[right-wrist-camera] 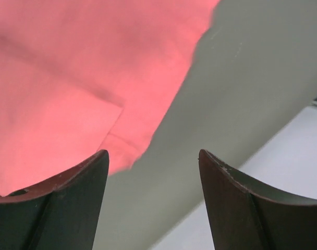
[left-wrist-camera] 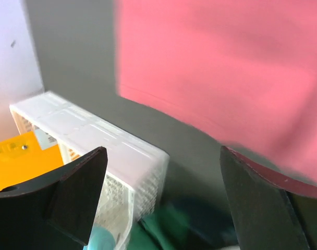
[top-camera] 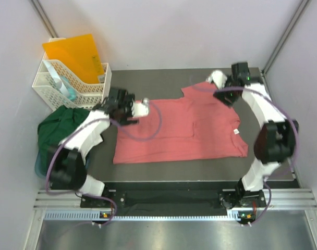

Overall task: Fold and stack the t-shirts
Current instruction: Grap the side of the flattened tshirt furthest away from the robot with both arms

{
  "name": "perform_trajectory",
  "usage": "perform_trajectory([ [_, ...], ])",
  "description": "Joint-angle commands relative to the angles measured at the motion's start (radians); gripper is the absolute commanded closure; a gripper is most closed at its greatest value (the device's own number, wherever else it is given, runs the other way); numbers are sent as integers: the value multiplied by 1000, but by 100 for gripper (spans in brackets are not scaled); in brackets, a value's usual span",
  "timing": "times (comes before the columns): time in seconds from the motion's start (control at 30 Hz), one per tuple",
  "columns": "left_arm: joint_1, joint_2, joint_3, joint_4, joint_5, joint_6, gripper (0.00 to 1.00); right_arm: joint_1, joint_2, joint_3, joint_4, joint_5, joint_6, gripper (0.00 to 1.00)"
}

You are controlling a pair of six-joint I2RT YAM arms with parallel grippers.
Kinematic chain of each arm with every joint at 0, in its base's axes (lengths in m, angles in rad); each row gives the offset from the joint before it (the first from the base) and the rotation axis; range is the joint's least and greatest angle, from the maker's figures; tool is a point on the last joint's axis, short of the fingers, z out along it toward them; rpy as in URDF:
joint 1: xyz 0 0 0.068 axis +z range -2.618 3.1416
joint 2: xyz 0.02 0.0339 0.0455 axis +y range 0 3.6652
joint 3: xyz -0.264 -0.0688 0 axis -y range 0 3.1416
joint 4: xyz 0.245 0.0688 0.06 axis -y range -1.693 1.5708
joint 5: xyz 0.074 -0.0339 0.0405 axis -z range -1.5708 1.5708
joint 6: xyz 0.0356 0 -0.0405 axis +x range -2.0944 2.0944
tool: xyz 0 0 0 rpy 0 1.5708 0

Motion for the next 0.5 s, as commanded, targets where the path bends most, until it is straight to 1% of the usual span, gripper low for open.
perform_trajectory([
  [0.0,62,262,297,110,-33,-360,7,-74,336,447,-80,-144,324,30],
  [0.03,85,341,381,131,-27,-389,7,-86,394,533,-103,-160,373,29],
  [0.07,93,385,423,137,-28,-428,7,-89,455,716,-166,-181,384,29],
  [0.1,101,426,468,140,-31,-448,7,-90,562,800,-192,-187,397,29],
  [0.13,114,510,565,116,-31,-465,7,-92,610,872,-210,-192,412,28],
  [0.17,119,550,618,96,-39,-492,7,-89,647,964,-220,-190,417,27],
  [0.2,127,592,711,79,-45,-506,8,-87,687,972,-206,-187,420,28],
  [0.23,136,657,748,50,-50,-515,8,-81,692,960,-153,-184,418,28],
  [0.27,137,684,779,47,-53,-515,9,-80,692,902,-114,-174,420,30],
  [0.3,137,704,805,51,-88,-514,10,-80,673,862,-70,-169,441,30],
  [0.37,145,733,802,80,-79,-502,11,-78,655,754,52,-166,470,32],
  [0.43,147,758,798,93,-80,-500,13,-78,666,726,93,-172,518,33],
  [0.47,147,768,799,82,-76,-495,13,-80,679,744,101,-184,533,32],
])
